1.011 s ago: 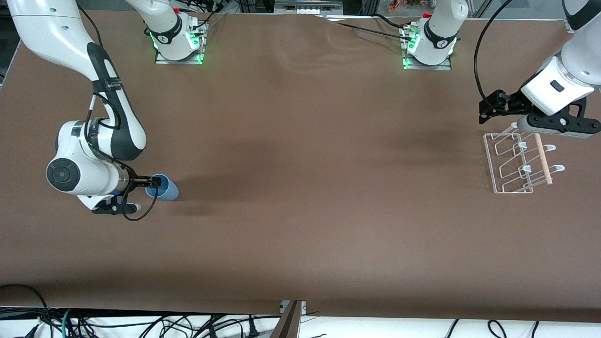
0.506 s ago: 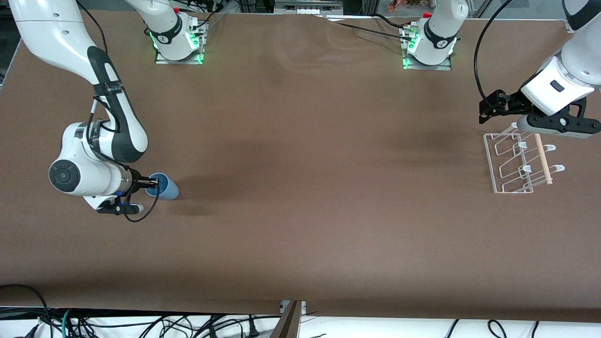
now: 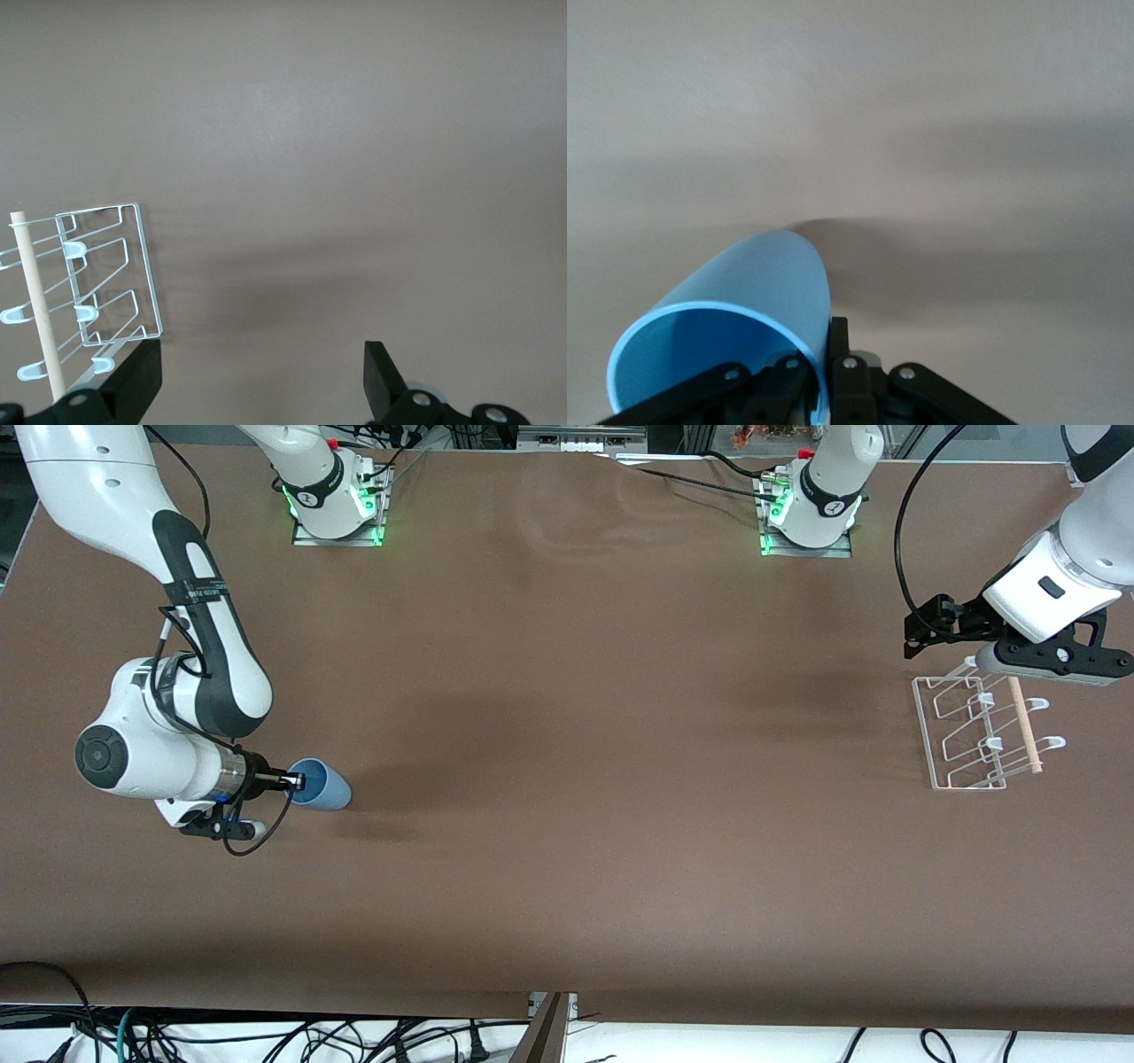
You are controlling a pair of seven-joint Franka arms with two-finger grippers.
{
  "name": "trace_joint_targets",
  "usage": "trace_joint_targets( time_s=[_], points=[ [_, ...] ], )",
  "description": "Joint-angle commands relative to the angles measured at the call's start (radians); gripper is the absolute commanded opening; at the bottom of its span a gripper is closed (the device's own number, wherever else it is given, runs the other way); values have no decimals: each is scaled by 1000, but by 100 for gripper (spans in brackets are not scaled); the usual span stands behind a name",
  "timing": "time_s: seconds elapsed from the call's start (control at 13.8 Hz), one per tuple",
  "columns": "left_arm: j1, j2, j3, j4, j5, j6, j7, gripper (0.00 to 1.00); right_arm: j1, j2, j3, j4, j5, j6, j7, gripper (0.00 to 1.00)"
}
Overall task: Transfer cup to left arm and place on rack
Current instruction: 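Lift the blue cup with the right gripper toward the table's middle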
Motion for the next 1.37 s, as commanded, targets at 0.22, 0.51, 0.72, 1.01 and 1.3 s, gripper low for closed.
trace_joint_targets(
  time_s=[0.22, 0.51, 0.72, 1.01, 1.3],
  points=[
    [8, 10, -4, 27, -17, -20, -4, 100, 12, 4, 91, 137, 157, -70, -9, 0],
    [8, 10, -4, 27, -17, -20, -4, 100, 19, -3, 177, 166, 247, -66, 124, 0],
    [8, 10, -4, 27, -17, -24, -4, 100, 28, -1, 227, 222, 265, -70, 201, 0],
    [8, 10, -4, 27, -17, -29, -4, 100, 28, -4, 310, 228, 266, -56, 300, 0],
    [8, 10, -4, 27, -17, -29, -4, 100, 28, 2, 338, 228, 357, -52, 311, 0]
  ],
)
